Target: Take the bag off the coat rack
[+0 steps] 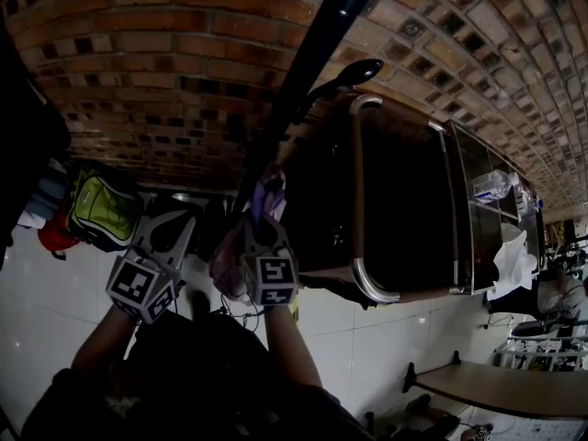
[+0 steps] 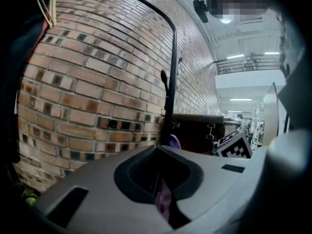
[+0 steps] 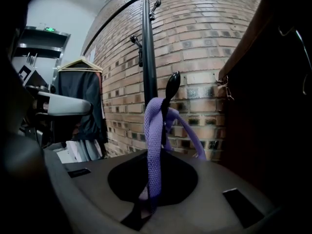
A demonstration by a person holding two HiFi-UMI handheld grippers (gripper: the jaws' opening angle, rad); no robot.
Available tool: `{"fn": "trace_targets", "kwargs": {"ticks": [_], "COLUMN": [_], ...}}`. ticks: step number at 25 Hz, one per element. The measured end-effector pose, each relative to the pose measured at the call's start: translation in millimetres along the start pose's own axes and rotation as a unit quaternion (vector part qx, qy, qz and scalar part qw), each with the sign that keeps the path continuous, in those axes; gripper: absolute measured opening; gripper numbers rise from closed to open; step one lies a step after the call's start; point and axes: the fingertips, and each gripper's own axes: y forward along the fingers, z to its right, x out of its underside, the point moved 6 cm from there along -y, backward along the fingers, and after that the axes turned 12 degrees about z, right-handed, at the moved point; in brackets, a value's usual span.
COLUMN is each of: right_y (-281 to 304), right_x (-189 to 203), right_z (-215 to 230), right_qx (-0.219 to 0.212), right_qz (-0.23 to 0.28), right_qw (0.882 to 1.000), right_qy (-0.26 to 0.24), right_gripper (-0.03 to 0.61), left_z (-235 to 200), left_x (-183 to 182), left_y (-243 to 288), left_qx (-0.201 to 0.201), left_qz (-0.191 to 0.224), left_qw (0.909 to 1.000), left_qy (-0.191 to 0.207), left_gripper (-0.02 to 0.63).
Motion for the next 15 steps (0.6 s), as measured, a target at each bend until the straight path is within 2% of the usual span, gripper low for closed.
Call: {"fn": "trace_targets", "kwargs": {"ticks": [5,15], "right_y": [-4.3,-11.8], "right_x": [-13.9,-66.5], "right_z": [0.0,-2.0], "right_qx": [-0.006,-0.022], "right_qz": [0.012,0.054], "right_qw": [1.000,0.998], "right_qy": [0.014,0.025], "right_gripper": [0.032,0.032], "left_z": [0.0,1.3], "left_x": [0.3,-2.6], "left_y": [-1.4,-2.4], "left_qx": [0.002,0.003], "left_qz": [-0.004,0.009], "left_qw": [1.0000,1.0000], "left_qy": [0.004,-0.001], "left_gripper": [0.026,0.027]}}
